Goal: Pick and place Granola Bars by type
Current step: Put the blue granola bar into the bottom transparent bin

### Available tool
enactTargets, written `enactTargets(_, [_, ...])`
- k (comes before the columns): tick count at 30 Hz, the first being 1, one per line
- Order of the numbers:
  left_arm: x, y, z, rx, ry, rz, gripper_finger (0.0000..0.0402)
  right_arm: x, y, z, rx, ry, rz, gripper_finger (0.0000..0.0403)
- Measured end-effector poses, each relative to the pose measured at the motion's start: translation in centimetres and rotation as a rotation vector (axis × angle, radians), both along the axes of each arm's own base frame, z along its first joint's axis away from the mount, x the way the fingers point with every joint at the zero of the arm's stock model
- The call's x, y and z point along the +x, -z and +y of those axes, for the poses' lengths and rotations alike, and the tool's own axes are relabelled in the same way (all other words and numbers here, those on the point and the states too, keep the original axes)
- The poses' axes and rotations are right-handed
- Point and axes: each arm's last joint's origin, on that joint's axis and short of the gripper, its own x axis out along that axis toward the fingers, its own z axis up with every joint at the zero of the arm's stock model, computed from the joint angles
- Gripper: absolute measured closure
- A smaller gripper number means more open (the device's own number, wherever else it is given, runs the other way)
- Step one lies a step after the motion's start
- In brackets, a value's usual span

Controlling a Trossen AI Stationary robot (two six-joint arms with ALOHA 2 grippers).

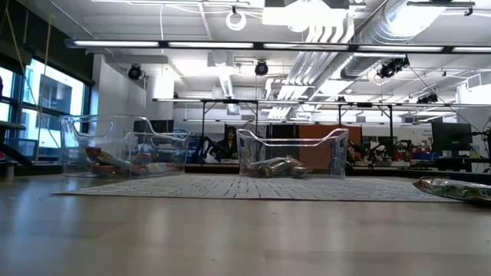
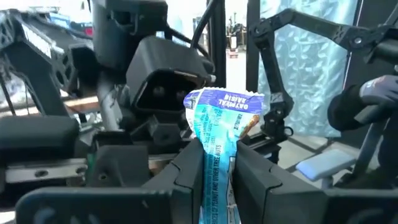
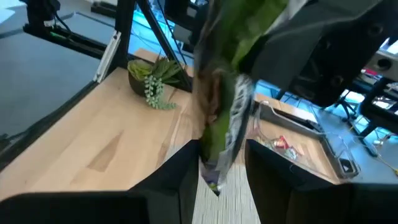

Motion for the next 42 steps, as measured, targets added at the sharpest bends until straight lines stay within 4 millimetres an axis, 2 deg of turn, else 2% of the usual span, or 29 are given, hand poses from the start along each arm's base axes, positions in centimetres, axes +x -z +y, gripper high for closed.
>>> enactTargets(10, [0.0,0.0,0.0,0.021,0.004,-0.015,0.0338,0.0,-0.1,0.4,0.021,-0.130,0.000,0.0294])
enactTargets(24, [0.0,0.1,0.0,0.022,0.003,0.001,0.0338,0.1,-0.2,0.1,0.023,-0.116,-0.006,0.0394])
enactTargets(32, [0.0,0.5,0.1,0.021,-0.027,0.049,0.0336,0.0,0.3,0.0,0.036,-0.104,0.044,0.0392])
enactTargets(36, [0.0,1.1,0.2,0.040,-0.064,0.106,0.0314,-0.2,0.9,-0.1,0.072,-0.083,0.110,0.0398])
enactTargets(42, [0.0,1.9,0.4,0.059,-0.158,0.192,0.0256,-0.4,1.6,-0.2,0.128,-0.046,0.185,0.0397])
